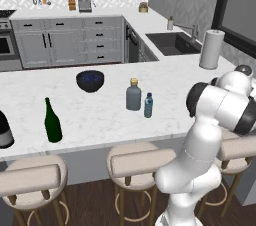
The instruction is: Move the plastic bottles in the middle to the plastics group, and the glass bottles in the middle to the glass group.
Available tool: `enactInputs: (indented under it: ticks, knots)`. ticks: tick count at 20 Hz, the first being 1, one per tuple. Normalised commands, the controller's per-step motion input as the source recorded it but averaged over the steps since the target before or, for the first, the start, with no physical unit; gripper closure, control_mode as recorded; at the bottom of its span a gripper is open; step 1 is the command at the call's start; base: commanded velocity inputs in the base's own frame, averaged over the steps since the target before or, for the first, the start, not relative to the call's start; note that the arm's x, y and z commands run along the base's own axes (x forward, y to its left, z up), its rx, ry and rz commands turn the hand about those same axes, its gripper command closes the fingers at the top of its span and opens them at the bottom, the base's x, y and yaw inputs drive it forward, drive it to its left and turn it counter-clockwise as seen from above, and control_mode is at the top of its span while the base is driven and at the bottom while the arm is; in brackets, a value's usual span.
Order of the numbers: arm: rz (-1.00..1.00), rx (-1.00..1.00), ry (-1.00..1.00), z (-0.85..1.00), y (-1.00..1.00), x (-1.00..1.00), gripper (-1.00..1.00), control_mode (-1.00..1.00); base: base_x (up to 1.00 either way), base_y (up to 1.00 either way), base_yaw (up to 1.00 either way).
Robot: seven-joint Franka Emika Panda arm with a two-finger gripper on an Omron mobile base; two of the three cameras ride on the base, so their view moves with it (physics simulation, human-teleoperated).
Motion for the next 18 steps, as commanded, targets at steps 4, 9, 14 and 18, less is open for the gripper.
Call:
enactInputs:
  ticks: [4,9,14,18]
  knots:
    - [-0.29,0.07,-0.16,-0.05,-0.39,0.39,1.0,-1.0,0.0,0.0,0.0]
    - [-0.26,0.08,-0.02,-0.05,-0.58,0.34,1.0,-1.0,0.0,0.0,0.0]
    - [-0.2,0.08,-0.01,0.0,-0.45,0.37,1.0,-1.0,0.0,0.0,0.0]
    - [-0.14,0.08,-0.02,-0.12,-0.15,0.26,1.0,-1.0,0.0,0.0,0.0]
